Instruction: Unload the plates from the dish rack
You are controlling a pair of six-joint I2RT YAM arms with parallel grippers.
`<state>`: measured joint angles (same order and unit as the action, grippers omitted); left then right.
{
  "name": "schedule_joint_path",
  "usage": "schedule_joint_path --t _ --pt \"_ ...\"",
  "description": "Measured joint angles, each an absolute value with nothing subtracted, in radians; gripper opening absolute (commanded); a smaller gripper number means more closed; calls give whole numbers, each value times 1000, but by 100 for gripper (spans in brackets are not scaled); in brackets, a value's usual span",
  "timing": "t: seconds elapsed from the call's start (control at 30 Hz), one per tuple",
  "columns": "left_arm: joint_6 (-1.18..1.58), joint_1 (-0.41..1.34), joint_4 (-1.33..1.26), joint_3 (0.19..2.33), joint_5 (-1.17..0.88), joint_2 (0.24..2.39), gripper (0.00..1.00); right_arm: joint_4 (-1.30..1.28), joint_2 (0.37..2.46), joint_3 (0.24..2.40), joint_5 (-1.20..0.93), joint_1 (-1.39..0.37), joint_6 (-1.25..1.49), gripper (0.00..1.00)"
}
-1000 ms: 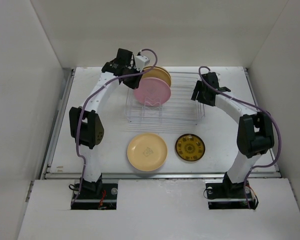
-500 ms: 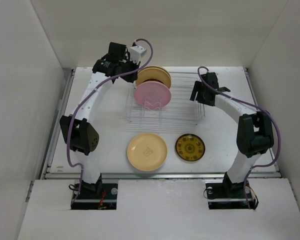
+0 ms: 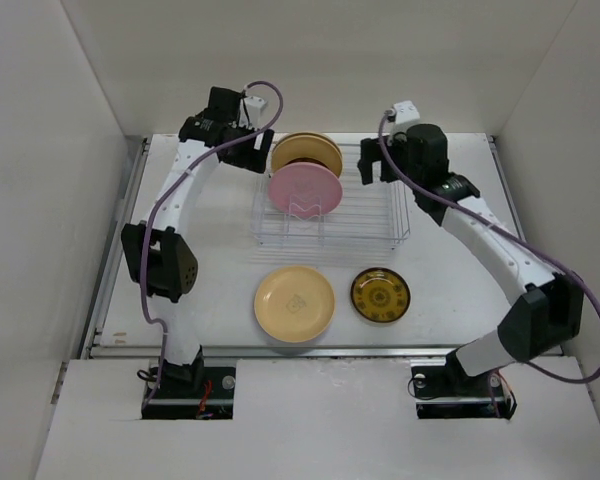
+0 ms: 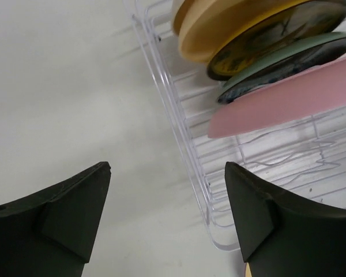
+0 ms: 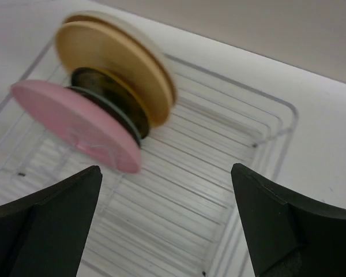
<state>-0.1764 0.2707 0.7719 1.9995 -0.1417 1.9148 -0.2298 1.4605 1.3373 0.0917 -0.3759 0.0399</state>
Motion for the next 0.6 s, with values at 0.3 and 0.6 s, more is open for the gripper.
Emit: schedule_joint_path --t 0.3,0.6 --pt "-139 241 917 2008 -195 2099 61 -264 1797 1507 -175 -448 -135 82" --pt "-96 241 953 1990 -229 2126 0 -307 1930 1602 -156 -453 -197 0"
